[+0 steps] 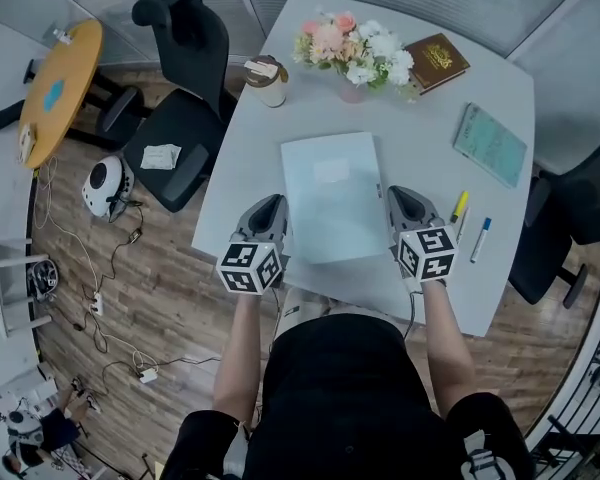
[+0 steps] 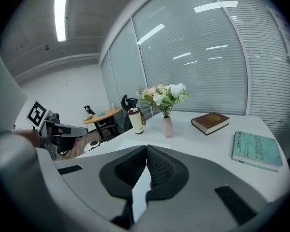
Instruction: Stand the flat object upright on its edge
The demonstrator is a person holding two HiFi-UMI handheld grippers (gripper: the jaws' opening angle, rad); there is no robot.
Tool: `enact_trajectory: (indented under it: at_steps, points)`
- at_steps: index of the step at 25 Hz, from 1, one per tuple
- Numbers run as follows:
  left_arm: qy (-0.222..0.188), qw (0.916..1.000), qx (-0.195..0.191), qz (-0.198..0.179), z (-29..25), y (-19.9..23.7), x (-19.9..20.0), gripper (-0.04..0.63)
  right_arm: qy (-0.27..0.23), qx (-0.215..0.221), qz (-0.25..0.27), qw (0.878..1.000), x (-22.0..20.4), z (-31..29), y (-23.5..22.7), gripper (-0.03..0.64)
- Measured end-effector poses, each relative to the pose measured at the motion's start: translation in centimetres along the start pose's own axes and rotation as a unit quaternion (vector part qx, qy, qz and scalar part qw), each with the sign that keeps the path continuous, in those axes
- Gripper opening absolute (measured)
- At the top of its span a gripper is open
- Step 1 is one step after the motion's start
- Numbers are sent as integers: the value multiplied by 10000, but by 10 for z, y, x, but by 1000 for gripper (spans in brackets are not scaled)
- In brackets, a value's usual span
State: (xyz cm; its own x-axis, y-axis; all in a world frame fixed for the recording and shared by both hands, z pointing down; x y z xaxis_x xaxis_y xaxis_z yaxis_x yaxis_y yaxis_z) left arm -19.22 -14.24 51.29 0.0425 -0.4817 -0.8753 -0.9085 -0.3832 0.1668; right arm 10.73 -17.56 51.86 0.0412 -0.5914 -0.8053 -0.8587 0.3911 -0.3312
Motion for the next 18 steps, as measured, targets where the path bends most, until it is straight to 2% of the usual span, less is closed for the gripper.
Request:
enact_trajectory:
  at_steps: [6, 18]
  points:
    - [219, 9990, -82, 372, -29, 24, -13, 89, 199, -168, -117, 9996, -4, -31, -9, 17]
    - [636, 9953, -103, 728, -61, 47, -38, 129, 529, -350, -358, 9973, -12, -74, -25, 82]
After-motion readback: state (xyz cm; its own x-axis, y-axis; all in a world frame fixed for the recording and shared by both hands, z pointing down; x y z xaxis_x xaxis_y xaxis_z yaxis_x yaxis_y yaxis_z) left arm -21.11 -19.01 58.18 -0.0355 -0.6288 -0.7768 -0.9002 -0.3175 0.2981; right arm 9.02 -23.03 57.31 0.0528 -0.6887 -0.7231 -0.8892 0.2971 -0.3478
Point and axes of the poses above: the fingertips, and each gripper's own axes: z backward along the fingers, y to its left, x out of its top, the point moved 9 cm from there along z, backward along the fingers, and after that the axes turned 9 degrees about -z, right-handed, at the moved point
